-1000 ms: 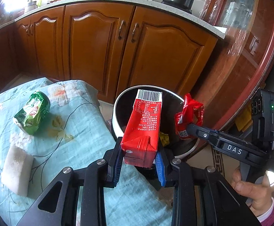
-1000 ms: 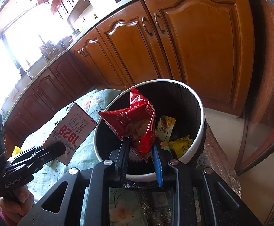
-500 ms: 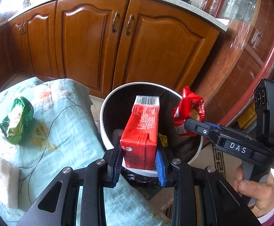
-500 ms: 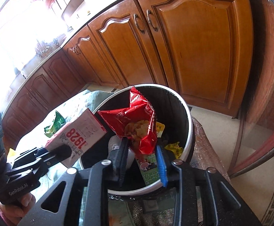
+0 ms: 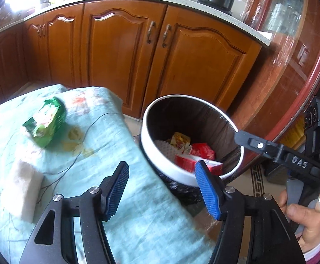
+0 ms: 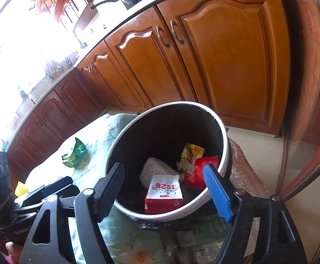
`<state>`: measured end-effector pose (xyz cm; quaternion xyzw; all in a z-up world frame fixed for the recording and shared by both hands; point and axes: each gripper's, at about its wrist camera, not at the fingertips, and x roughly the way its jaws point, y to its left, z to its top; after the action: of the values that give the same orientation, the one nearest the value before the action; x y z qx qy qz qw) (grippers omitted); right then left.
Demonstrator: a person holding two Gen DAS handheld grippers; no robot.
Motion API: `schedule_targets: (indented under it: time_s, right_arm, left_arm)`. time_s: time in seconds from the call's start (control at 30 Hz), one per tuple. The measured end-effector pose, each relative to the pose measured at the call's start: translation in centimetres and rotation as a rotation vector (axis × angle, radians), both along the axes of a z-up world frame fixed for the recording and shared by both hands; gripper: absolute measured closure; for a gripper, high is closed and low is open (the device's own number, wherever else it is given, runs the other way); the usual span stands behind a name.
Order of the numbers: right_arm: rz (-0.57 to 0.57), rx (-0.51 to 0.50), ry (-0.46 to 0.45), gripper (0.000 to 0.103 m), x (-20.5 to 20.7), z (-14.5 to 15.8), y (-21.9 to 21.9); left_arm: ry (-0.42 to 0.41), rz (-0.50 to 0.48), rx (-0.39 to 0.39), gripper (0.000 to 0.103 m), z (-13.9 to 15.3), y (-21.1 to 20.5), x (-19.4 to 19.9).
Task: Collect trash
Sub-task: 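Carry the juice carton and chip bag over the bin and open both tools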
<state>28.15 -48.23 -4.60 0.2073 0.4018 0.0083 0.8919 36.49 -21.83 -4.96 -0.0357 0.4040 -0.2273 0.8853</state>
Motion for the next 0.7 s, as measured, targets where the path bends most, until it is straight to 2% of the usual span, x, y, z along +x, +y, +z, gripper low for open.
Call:
schedule_targets:
  time_s: [0.37,0.7]
  right_arm:
    - [0.078,0.063,-0.043,0.019,-1.4,0.1,6.1]
    - [0.186,0.084,-0.006,0.019,-0.9,-1.0,12.3]
  left_arm:
    - [0.008,0.111,-0.003,0.041,-0.3,7.3,-4.8]
    - [-0.011,0.188,0.032,0.040,0.3,12.9,-7.4]
